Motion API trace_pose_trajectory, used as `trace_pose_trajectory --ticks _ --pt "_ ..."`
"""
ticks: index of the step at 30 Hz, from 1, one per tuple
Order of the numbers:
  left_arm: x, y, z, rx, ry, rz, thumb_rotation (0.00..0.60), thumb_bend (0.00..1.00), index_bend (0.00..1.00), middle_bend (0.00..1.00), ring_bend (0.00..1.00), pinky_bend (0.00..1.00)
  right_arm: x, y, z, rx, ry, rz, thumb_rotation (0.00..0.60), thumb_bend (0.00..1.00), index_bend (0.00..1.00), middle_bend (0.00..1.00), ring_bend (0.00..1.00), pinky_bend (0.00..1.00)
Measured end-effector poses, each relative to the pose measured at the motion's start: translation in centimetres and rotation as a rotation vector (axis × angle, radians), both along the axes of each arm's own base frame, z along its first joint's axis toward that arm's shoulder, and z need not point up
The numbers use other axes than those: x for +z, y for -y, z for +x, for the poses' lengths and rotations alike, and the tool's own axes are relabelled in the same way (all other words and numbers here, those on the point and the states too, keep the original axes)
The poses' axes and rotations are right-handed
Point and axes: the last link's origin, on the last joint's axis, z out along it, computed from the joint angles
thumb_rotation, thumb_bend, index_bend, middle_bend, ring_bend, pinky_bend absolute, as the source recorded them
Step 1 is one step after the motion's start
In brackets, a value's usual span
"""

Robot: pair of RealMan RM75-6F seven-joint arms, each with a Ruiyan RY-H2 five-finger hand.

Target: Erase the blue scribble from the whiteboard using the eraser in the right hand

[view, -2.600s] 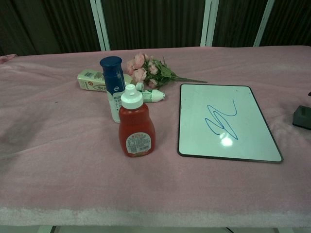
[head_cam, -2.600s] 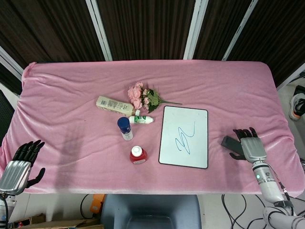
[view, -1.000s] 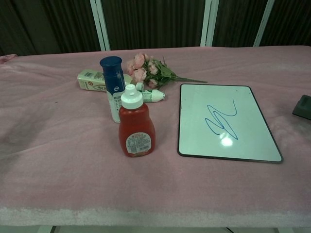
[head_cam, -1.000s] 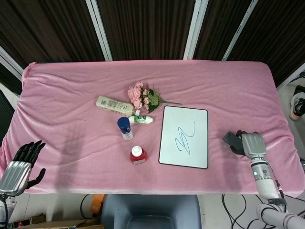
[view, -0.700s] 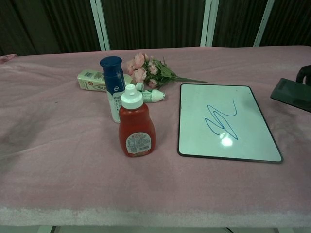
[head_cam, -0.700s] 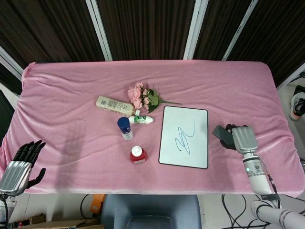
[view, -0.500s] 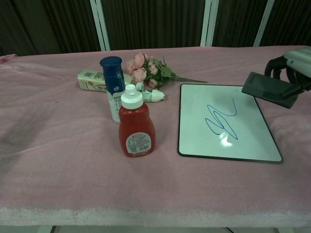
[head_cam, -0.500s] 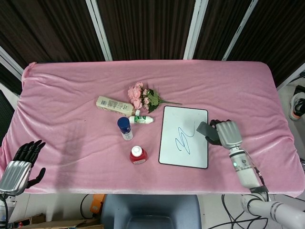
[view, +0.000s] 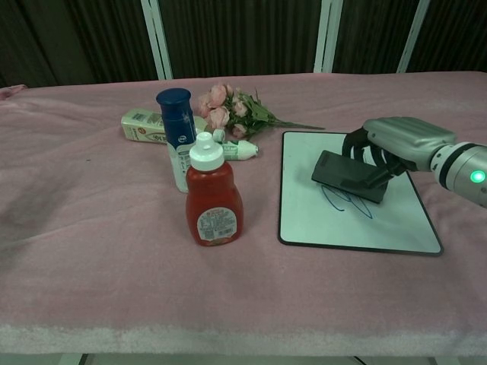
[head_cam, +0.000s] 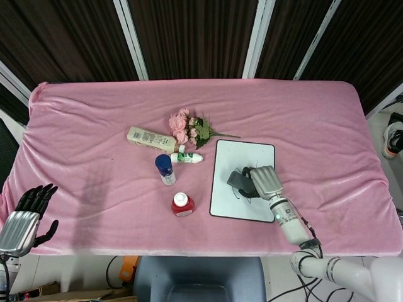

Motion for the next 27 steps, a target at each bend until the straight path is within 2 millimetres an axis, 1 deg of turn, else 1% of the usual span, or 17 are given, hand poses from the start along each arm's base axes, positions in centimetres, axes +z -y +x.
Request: trace_pose_trajectory --ticks 10,17,21,24,27 --pt "-0.1 0.0 0.0 0.001 -0.004 -0.005 0.600 0.43 0.00 0.06 0.02 0.08 -0.7 -0.7 -0.2 0.020 -0.021 0.022 0.600 0.47 0.95 0.74 0.74 0.72" --pt "-0.2 -0.1 0.0 0.003 -0.009 -0.010 0.600 0.43 0.00 0.06 0.02 0.08 -1.5 -3.1 0.0 0.081 -0.039 0.075 0.600 0.47 0.95 0.74 0.74 0.72" --pt "-0.2 -0.1 0.1 0.002 -0.008 -0.008 0.600 0.43 0.00 0.07 0.02 0.08 -1.8 -4.0 0.4 0.104 -0.042 0.102 0.600 0.47 0.95 0.74 0.74 0.72" --pt "-0.1 0.0 0.0 0.002 -0.006 -0.006 0.600 0.43 0.00 0.07 0.02 0.08 -1.9 -4.4 0.6 0.124 -0.059 0.108 0.600 0.47 0.95 0.74 0.74 0.72" --pt "-0.1 0.0 0.0 0.001 -0.007 -0.007 0.600 0.43 0.00 0.07 0.02 0.08 -1.9 -4.3 0.6 0.135 -0.087 0.097 0.600 0.47 0.95 0.74 0.74 0.72"
